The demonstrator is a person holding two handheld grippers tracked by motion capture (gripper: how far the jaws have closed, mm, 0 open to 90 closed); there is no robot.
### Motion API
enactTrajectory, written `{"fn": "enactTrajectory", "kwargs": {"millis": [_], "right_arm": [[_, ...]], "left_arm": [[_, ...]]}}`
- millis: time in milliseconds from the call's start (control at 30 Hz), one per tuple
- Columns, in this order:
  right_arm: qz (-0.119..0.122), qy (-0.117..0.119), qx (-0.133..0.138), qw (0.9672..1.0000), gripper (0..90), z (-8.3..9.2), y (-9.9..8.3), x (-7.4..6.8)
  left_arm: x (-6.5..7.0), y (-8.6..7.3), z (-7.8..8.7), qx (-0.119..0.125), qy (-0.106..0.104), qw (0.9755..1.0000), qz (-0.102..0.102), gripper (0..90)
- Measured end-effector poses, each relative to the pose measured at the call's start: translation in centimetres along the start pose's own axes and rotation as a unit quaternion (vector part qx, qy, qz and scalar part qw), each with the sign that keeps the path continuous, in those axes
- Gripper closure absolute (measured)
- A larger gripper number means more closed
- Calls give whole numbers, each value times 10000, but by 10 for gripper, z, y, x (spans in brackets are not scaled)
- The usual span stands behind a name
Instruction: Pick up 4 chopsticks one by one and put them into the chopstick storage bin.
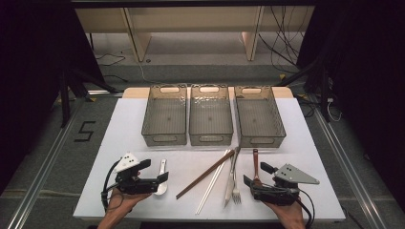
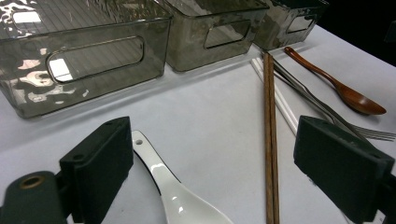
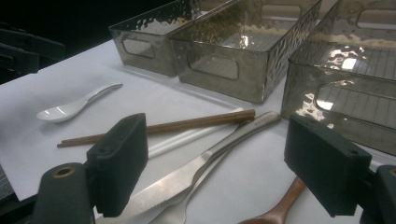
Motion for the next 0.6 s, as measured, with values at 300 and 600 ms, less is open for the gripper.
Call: {"fn": "enactTrajectory", "kwargs": {"millis": [300,600], "right_arm": [[65,-40,41,10000,223,1,1,-1],[25,-47,30,10000,224,2,2,1]], "left_arm": [[1,5,-4,-86,-5,10000,10,115],[2,20,-15,-442,4,9990,67,126]]}}
Point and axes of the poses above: each handheld gripper's, and its own axes: z roughly backward along the jaws, y roughly out of its top, x roughly to its right, the point moved 1 cm from there along -z, roughly forward along the jaws, and after that the axes turned 1 degree about -y, right-handed, at the moved point
